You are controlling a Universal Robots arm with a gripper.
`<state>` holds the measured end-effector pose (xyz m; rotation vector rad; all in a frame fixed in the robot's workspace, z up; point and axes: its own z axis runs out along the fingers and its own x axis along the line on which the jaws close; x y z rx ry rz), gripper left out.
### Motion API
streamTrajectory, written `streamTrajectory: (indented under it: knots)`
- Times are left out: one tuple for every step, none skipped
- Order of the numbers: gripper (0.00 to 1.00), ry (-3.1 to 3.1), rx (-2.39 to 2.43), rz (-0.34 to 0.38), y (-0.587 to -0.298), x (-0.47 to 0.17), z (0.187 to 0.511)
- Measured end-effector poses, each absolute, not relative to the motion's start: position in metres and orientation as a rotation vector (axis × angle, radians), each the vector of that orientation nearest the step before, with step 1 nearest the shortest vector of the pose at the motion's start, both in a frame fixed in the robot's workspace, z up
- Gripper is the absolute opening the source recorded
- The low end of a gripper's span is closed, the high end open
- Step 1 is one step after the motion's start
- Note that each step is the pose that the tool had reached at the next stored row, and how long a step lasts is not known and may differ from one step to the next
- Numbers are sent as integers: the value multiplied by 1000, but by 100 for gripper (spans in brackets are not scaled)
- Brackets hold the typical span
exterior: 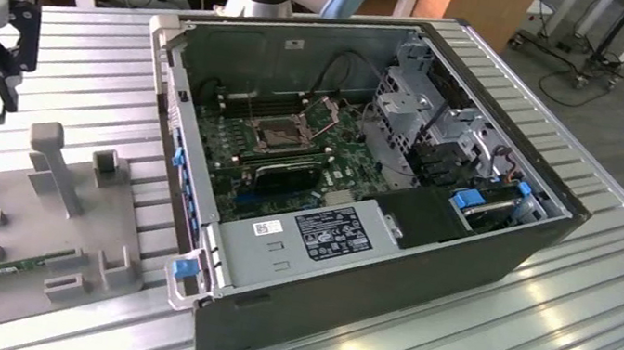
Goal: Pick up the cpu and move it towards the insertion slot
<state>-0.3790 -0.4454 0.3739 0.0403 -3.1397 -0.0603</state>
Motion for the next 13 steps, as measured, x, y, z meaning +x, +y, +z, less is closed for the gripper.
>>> streamTrajectory:
  knots:
    - [55,-3140,40,-60,-445,-378,374]
    - [55,-3140,40,-60,-445,-377,374]
    - [55,-3140,40,-60,-445,-376,374]
    - [55,-3140,40,-60,-445,-375,374]
    - [55,-3140,40,-60,-445,-374,374]
    - [55,-3140,40,-60,-445,-373,374]
    - [55,-3140,40,-60,-445,-372,374]
    - [55,-3140,40,-60,-445,-372,374]
    - [55,-3140,40,-60,-445,-372,374]
    - [55,-3140,40,-60,-445,-372,374]
    - [55,-3140,40,-60,-445,-372,374]
    - [55,-3140,40,-60,-445,-372,374]
    - [55,-3140,40,-60,-445,-372,374]
